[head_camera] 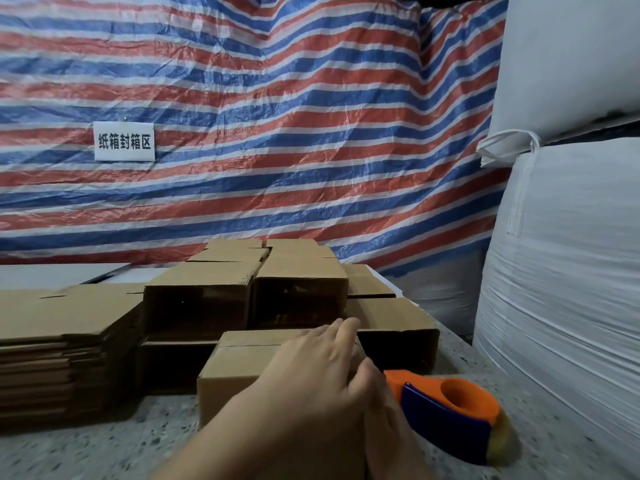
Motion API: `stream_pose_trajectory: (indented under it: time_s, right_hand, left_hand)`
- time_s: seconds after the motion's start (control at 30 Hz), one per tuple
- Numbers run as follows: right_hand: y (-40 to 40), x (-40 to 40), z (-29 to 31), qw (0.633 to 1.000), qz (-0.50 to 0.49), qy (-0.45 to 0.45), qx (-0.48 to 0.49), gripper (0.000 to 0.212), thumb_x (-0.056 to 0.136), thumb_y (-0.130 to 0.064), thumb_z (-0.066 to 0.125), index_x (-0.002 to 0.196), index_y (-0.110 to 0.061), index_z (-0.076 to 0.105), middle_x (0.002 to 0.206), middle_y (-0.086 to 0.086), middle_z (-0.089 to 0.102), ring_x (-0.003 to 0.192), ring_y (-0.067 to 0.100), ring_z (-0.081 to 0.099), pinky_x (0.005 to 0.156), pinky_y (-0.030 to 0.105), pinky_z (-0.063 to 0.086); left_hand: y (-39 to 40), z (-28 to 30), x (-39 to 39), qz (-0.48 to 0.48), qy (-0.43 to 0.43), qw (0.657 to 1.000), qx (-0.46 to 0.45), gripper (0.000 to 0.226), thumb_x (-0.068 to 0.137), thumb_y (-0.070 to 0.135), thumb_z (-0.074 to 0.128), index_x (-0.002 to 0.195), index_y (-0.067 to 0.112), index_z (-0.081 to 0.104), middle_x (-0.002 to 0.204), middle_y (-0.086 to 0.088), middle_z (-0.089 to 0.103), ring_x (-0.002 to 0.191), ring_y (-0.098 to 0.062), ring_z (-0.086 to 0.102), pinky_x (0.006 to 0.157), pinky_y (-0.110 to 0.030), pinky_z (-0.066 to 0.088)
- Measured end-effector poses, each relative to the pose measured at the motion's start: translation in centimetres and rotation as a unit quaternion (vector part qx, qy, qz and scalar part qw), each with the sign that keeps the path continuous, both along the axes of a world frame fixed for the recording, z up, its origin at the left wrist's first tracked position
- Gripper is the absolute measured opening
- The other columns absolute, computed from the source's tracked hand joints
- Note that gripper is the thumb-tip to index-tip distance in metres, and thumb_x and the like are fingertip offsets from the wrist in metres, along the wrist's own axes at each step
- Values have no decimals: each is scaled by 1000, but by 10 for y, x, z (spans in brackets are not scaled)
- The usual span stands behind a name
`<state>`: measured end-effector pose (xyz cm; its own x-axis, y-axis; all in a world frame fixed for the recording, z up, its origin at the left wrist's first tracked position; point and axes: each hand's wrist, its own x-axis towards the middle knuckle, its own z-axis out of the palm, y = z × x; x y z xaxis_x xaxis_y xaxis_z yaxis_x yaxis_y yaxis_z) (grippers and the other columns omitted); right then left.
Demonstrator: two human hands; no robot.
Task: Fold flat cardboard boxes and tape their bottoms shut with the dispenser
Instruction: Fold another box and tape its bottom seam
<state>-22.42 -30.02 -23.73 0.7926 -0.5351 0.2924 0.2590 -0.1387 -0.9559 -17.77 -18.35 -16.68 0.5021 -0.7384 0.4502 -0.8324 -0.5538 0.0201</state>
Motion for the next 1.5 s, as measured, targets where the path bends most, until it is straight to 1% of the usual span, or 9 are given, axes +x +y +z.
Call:
stream_pose_trajectory:
  time_s: [0.1, 0.17, 0.27, 0.4, 0.53, 0.8, 1.03, 1.27, 1.5]
  right_hand:
    - [8, -6, -1, 996, 56, 65, 21, 37, 108, -41, 34, 143, -35, 20, 151, 9, 49, 137, 5, 47, 99, -8, 18]
    - [7, -13, -2, 991, 87, 54, -86, 58, 85, -70, 50, 135, -51, 30, 137, -31, 43, 121, -17, 46, 85, -4, 36]
    - [1, -13, -11, 990, 108, 54, -73, 91, 65, -80, 57, 140, -60, 10, 130, -31, 43, 119, -2, 52, 95, 18, 49]
    - [-4, -16, -13, 986, 135, 61, -70, 94, 71, -61, 64, 149, -56, 11, 139, -16, 50, 127, 13, 55, 110, 42, 46]
    - [7, -15, -7, 992, 99, 71, -30, 74, 69, -61, 59, 139, -48, 38, 117, -18, 62, 103, 3, 62, 75, 11, 53]
    - [-34, -21, 97, 999, -18, -14, -29, 69, 65, -88, 46, 101, -34, 70, 95, -2, 78, 87, 18, 74, 86, 47, 60]
    - [-110, 9, 193, 995, 45, -92, 0, 44, 100, -57, 44, 83, -34, 78, 92, 2, 78, 83, 19, 76, 61, 34, 60]
    - [-198, 108, 220, 998, 8, -61, 24, 40, 98, -55, 51, 118, -24, 67, 114, 10, 73, 109, 30, 67, 97, 49, 54]
    - [-298, 264, 207, 994, 18, 3, 107, 44, 96, -51, 52, 124, -19, 66, 115, 15, 70, 109, 33, 66, 95, 49, 54]
  left_hand:
    - [6, 3, -7, -4, 18, 997, -78, 53, 99, 51, 29, 147, 31, 21, 151, 6, 40, 129, -7, 43, 93, -17, 33]
    - [21, 7, -10, 0, -39, 988, -148, 54, 96, 54, 29, 145, 31, 31, 147, 10, 44, 130, -3, 39, 104, -18, 28]
    - [59, -2, -2, 46, -100, 940, -323, 52, 94, 52, 33, 134, 24, 50, 125, 11, 56, 118, -3, 47, 101, -30, 39]
    - [101, -31, 12, 200, 115, 845, -483, 59, 95, 53, 30, 137, 15, 47, 124, 1, 53, 113, -17, 50, 94, -42, 43]
    - [119, -63, 3, 94, 360, 775, -511, 45, 108, 22, 30, 142, -6, 41, 144, -30, 43, 134, -41, 40, 113, -49, 29]
    - [76, 36, -11, -72, 310, 838, -443, 21, 85, 71, 54, 106, 71, 54, 107, 41, 60, 96, 17, 58, 79, -23, 47]
    - [-16, 136, 44, -70, 295, 834, -462, 29, 104, 40, 43, 132, 35, 49, 108, 16, 57, 101, -9, 57, 85, -39, 54]
    - [-117, 185, 154, 15, 305, 838, -453, 31, 101, 42, 47, 117, 16, 51, 104, -3, 59, 93, -17, 58, 77, -31, 50]
    - [-217, 176, 298, 41, 369, 862, -344, 37, 99, 27, 48, 134, 15, 45, 109, -5, 59, 95, -17, 60, 68, -26, 50]
